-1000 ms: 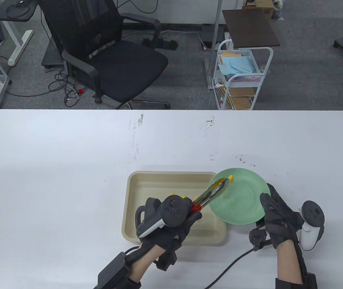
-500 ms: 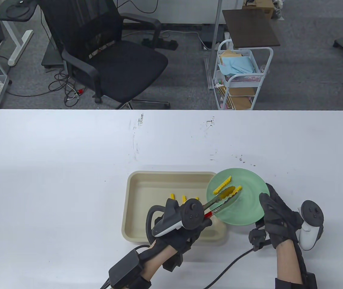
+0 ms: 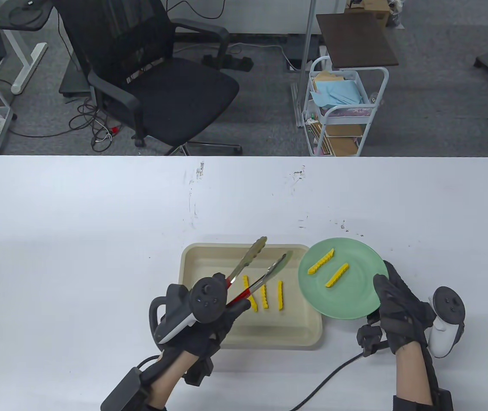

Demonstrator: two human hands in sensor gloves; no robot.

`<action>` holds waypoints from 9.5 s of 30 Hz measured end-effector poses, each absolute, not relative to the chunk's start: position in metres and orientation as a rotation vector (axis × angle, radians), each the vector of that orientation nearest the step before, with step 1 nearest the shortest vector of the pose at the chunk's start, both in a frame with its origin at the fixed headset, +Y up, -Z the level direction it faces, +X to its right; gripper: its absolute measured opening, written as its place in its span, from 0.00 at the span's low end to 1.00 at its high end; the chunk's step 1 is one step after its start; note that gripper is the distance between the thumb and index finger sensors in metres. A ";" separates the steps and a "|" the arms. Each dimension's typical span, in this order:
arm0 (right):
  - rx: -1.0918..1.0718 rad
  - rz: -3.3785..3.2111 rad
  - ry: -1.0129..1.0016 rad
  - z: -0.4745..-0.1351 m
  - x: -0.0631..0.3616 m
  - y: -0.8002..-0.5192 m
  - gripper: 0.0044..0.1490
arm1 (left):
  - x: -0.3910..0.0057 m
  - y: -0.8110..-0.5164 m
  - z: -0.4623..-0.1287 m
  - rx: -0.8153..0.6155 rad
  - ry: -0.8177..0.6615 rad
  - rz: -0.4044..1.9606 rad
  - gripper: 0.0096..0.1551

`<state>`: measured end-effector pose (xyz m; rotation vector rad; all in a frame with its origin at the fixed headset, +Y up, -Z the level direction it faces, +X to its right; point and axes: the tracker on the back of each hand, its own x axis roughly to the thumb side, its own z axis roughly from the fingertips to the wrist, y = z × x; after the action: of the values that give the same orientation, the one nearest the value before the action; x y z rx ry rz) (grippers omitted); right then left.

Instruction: Hold plate and receive fries gripped by tongs from baking tray

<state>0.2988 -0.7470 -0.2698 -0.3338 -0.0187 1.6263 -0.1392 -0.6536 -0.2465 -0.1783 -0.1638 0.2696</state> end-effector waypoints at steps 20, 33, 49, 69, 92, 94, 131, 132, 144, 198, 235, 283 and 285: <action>-0.337 1.643 -0.017 -0.270 0.300 -0.749 0.36 | -0.141 -0.695 -0.238 -0.326 -0.060 0.098 0.49; -0.341 1.638 -0.017 -0.271 0.300 -0.749 0.37 | -0.130 -0.693 -0.247 -0.280 -0.059 0.027 0.38; -0.318 1.623 0.002 -0.272 0.295 -0.750 0.36 | -0.093 -0.635 -0.248 -0.073 -0.335 0.505 0.37; -0.323 1.596 0.035 -0.274 0.294 -0.755 0.36 | 0.004 -0.665 -0.245 -0.145 -0.503 0.259 0.39; -0.344 1.581 0.004 -0.272 0.298 -0.755 0.36 | -0.134 -0.692 -0.250 -0.231 -0.159 0.234 0.52; -0.346 1.579 0.007 -0.272 0.299 -0.755 0.36 | -0.136 -0.702 -0.246 -0.278 -0.159 0.215 0.52; -0.361 1.580 0.025 -0.273 0.299 -0.758 0.36 | -0.115 -0.668 -0.257 -0.149 -0.270 0.469 0.38; -0.362 1.579 0.025 -0.273 0.299 -0.758 0.36 | -0.111 -0.666 -0.256 -0.149 -0.287 0.488 0.38; -0.347 1.540 0.041 -0.274 0.298 -0.760 0.36 | -0.008 -0.662 -0.239 -0.216 -0.539 0.412 0.38; -0.370 1.508 0.011 -0.273 0.306 -0.762 0.35 | -0.076 -0.703 -0.240 -0.224 -0.307 -0.026 0.37; -0.358 1.523 0.041 -0.276 0.302 -0.765 0.36 | -0.008 -0.664 -0.251 -0.104 -0.454 0.191 0.37; -0.419 1.527 0.023 -0.269 0.311 -0.766 0.35 | -0.310 -0.754 -0.274 -0.043 0.436 0.516 0.50; -0.420 1.526 0.027 -0.270 0.311 -0.766 0.35 | -0.310 -0.755 -0.275 -0.043 0.470 0.492 0.50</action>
<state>0.3106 -0.7664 -0.2696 -0.4203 0.0271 1.5258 -0.3096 -0.7545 -0.2746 -0.0428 0.4703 0.4919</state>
